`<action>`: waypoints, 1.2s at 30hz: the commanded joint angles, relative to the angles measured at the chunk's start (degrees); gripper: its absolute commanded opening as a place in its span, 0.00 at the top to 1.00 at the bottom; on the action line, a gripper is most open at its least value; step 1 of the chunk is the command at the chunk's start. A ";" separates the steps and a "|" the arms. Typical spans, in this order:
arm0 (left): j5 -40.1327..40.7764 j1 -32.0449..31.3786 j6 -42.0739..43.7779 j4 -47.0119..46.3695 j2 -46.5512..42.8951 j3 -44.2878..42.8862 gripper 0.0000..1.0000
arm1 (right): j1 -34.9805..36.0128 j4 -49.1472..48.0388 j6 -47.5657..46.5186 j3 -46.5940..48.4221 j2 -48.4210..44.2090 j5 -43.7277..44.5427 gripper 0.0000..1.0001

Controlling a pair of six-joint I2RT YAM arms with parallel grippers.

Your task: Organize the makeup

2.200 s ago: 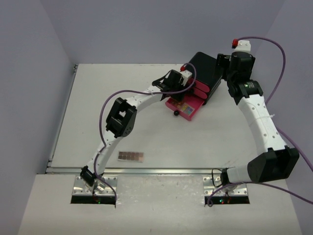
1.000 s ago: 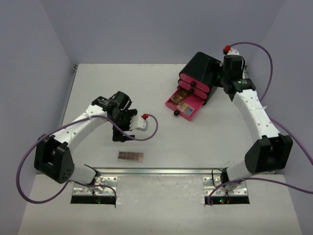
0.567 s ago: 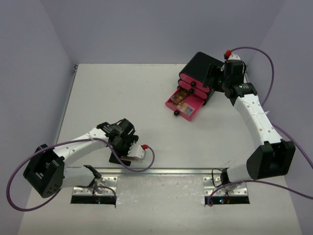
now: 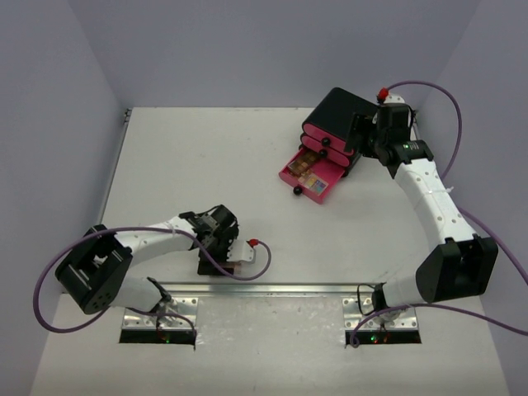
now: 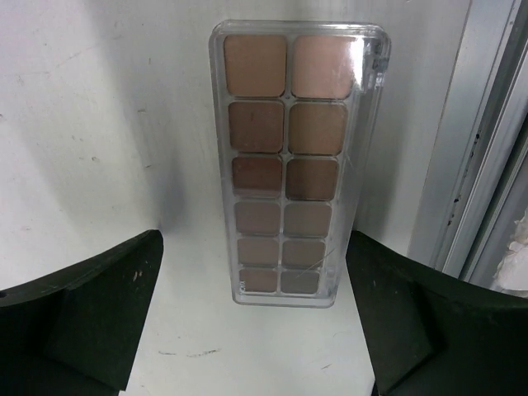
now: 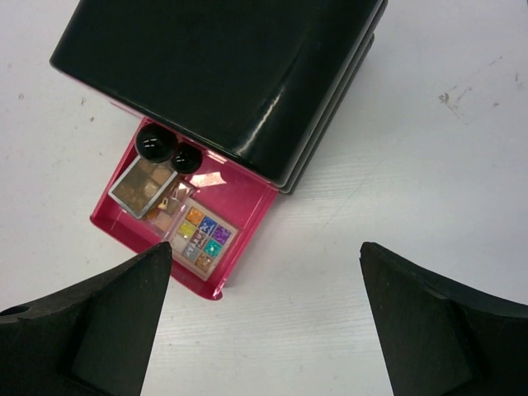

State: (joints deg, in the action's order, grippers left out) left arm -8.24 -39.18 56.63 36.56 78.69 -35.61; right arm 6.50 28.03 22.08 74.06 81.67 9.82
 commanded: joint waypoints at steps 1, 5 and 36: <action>2.32 -1.83 -1.24 -9.54 2.14 4.85 0.15 | -0.17 -0.87 -1.69 0.31 -0.60 2.51 0.04; 3.37 -1.85 -3.90 -9.86 6.75 1.16 0.71 | -0.25 -0.87 -1.61 0.89 -0.05 2.38 0.04; -4.37 -2.30 -36.39 8.14 43.06 -74.23 1.00 | -0.44 2.38 1.94 6.71 4.06 0.34 0.03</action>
State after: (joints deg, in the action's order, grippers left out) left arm -12.99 -40.93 26.70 40.75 118.59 -105.50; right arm 6.44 30.75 23.24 78.09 86.38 10.51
